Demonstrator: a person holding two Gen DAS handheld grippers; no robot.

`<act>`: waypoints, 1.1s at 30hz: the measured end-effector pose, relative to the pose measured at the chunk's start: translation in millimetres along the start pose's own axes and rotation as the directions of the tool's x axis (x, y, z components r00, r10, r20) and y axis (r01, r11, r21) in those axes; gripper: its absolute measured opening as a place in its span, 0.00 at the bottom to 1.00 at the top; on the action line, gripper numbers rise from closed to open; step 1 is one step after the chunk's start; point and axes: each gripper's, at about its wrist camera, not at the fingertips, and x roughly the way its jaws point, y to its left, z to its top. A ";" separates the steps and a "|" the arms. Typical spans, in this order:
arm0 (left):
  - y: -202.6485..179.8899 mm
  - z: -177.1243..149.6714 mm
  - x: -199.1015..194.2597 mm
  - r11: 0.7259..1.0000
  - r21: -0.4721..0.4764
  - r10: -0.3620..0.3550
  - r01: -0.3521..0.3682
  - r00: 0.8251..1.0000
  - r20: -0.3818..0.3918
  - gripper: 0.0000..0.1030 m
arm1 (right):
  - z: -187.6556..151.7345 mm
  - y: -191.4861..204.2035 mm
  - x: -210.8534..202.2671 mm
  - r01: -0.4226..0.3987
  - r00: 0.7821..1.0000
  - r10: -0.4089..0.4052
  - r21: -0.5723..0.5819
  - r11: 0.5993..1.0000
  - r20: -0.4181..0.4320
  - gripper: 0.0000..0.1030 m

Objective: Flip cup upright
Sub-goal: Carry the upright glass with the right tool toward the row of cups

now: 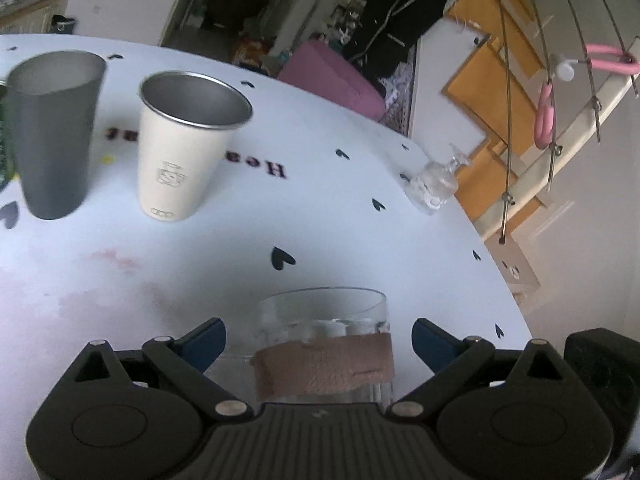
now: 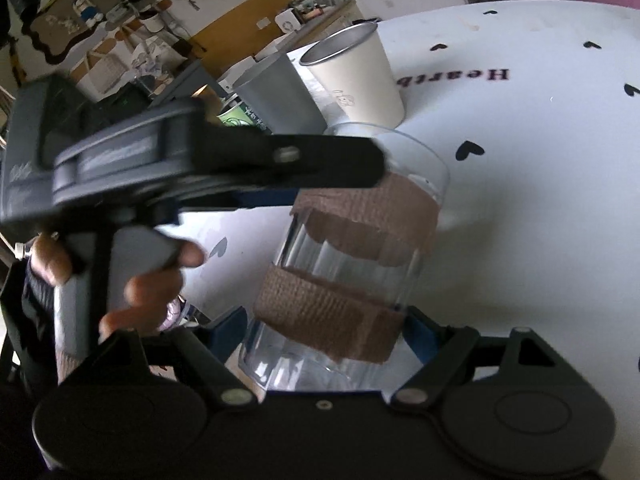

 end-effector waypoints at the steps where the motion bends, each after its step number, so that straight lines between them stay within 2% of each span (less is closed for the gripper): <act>1: -0.5 0.8 2.4 1.000 0.000 -0.002 0.002 1.000 -0.008 0.95 | -0.1 0.7 -0.1 0.002 1.000 -0.002 -0.005 1.000 0.000 0.82; 8: 1.6 3.8 15.8 1.000 -0.003 0.009 -0.009 0.998 -0.059 0.95 | -2.6 8.1 -0.6 0.020 1.000 -0.020 -0.049 0.999 0.008 0.82; 12: 6.7 5.0 17.7 1.000 -0.011 -0.002 0.002 0.997 -0.072 0.82 | -4.4 11.6 -2.0 0.029 1.000 -0.028 -0.068 0.997 0.012 0.82; 13: 7.2 5.0 15.7 1.000 -0.013 -0.020 0.019 0.997 -0.068 0.75 | -3.6 11.7 -2.2 0.029 1.000 -0.028 -0.070 0.997 0.011 0.82; 14: 6.4 5.1 12.5 1.000 -0.010 -0.024 0.024 0.998 -0.064 0.76 | -3.6 12.1 -2.5 0.029 1.000 -0.028 -0.073 0.997 0.011 0.82; 20: -1.0 -2.1 -18.2 0.998 0.057 0.020 -0.021 0.999 0.027 0.75 | -4.1 26.7 0.4 0.051 0.998 -0.045 -0.170 0.984 0.039 0.82; 23: -2.9 -5.4 -41.5 0.994 0.079 0.069 -0.077 0.993 0.101 0.75 | -3.8 29.1 -0.1 0.059 0.997 -0.048 -0.181 0.982 0.065 0.83; 28: -2.7 -12.7 -73.3 0.960 0.121 0.217 -0.252 0.945 0.245 0.75 | -8.4 34.3 -4.1 0.064 0.993 -0.044 -0.192 0.979 0.106 0.84; 31: 3.3 -14.4 -87.0 0.936 0.106 0.289 -0.335 0.907 0.308 0.75 | -9.7 35.0 -8.8 0.082 0.989 -0.058 -0.186 0.979 0.133 0.84; 33: 7.8 -14.2 -93.9 0.912 0.095 0.345 -0.400 0.870 0.351 0.75 | -8.6 34.9 -9.8 0.095 0.986 -0.070 -0.172 0.980 0.149 0.84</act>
